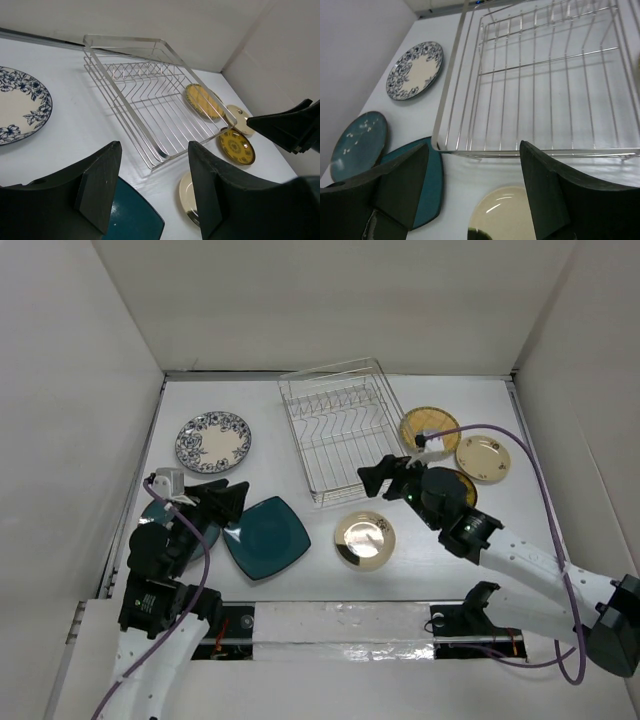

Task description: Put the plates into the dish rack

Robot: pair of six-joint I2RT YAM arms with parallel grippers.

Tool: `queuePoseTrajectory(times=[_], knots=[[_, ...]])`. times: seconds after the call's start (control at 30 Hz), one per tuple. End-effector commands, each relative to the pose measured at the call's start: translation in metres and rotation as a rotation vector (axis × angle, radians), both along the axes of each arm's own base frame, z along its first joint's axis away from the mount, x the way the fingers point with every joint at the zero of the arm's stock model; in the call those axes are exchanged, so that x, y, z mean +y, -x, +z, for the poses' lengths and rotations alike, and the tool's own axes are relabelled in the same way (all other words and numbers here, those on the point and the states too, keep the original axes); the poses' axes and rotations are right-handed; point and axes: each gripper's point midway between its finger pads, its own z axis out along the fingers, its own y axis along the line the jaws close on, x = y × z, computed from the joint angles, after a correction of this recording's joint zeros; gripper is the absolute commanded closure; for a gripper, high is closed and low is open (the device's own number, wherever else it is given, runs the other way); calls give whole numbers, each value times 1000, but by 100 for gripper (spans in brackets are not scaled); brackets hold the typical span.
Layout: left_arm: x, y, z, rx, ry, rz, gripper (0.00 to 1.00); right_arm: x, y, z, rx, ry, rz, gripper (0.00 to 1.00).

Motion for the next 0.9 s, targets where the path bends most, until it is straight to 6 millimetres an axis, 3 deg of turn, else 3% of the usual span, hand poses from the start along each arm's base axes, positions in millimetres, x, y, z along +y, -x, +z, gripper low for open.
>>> queuePoseTrajectory(times=[0.0, 0.07, 0.13, 0.17, 0.2, 0.3, 0.33, 0.37, 0.43, 0.47, 0.5, 0.6, 0.63, 0.7, 0.8, 0.87], knots=[[0, -10, -8, 39, -4, 25, 47, 28, 2, 45, -53, -48, 115, 21], [0, -14, -14, 86, 5, 48, 48, 31, -1, 42, -59, 0, 125, 24], [-3, -20, -26, 145, -21, 65, 50, 43, -6, 44, -92, 13, 165, 36], [-1, -23, -29, 164, -30, 86, 51, 49, -10, 44, -108, 18, 175, 46], [-5, -25, -36, 196, -46, 80, 54, 54, -14, 47, -126, 8, 180, 67], [-8, -21, -26, 156, -40, 49, 58, 72, -19, 38, -123, 49, 212, 77], [-3, -21, -25, 149, -37, 70, 59, 67, -20, 42, -155, 65, 173, 78], [3, -20, -21, 128, -27, 92, 60, 66, -15, 35, -158, 76, 165, 86], [19, -17, -9, 68, -1, 155, 61, 62, -16, 41, -187, 72, 146, 92], [24, -15, -5, 48, 11, 179, 61, 61, -17, 41, -198, 78, 140, 100], [33, -12, 1, 20, 36, 226, 61, 60, -19, 40, -177, 53, 119, 100], [48, -17, -10, 69, 43, 318, 67, 82, -13, 39, -140, -15, 195, 100], [53, -19, -10, 79, 42, 352, 70, 96, -1, 32, -97, -8, 273, 100], [56, -27, -21, 128, 12, 386, 74, 118, 14, 39, -96, -14, 353, 100], [63, -31, -24, 157, -10, 430, 87, 131, 22, 41, -109, -31, 400, 100], [65, -31, -24, 153, -12, 441, 95, 141, 41, 28, -108, -45, 442, 100]])
